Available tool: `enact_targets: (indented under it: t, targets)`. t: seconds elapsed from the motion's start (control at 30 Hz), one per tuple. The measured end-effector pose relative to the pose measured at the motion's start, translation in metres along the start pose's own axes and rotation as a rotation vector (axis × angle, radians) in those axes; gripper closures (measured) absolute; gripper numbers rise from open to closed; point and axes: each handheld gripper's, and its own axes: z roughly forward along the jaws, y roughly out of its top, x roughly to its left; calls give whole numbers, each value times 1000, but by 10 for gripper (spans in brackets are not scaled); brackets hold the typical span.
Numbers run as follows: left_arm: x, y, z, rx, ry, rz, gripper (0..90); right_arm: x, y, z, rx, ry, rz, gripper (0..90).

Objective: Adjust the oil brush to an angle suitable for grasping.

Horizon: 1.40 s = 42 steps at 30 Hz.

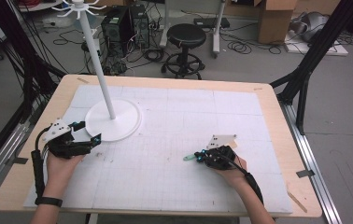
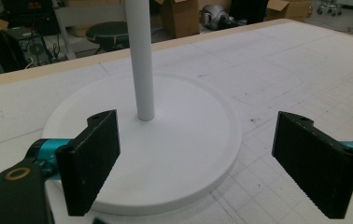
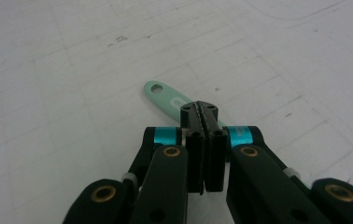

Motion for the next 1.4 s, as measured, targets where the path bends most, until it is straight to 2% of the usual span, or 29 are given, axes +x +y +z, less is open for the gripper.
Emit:
enact_targets:
  t: [0.53,1.1,1.17,1.4]
  targets:
    - [-1,1,0,-23,-19,8,162,-22,14,18,-10,-87,22,900]
    - [-4,1,-3,-6,-26,19,163,-47,22,25,14,-185,97,900]
    - [-5,1,-2,-6,-29,21,163,-51,23,24,19,-187,110,900]
    - [-5,0,-3,-4,-30,21,164,-51,23,23,13,-190,115,900]
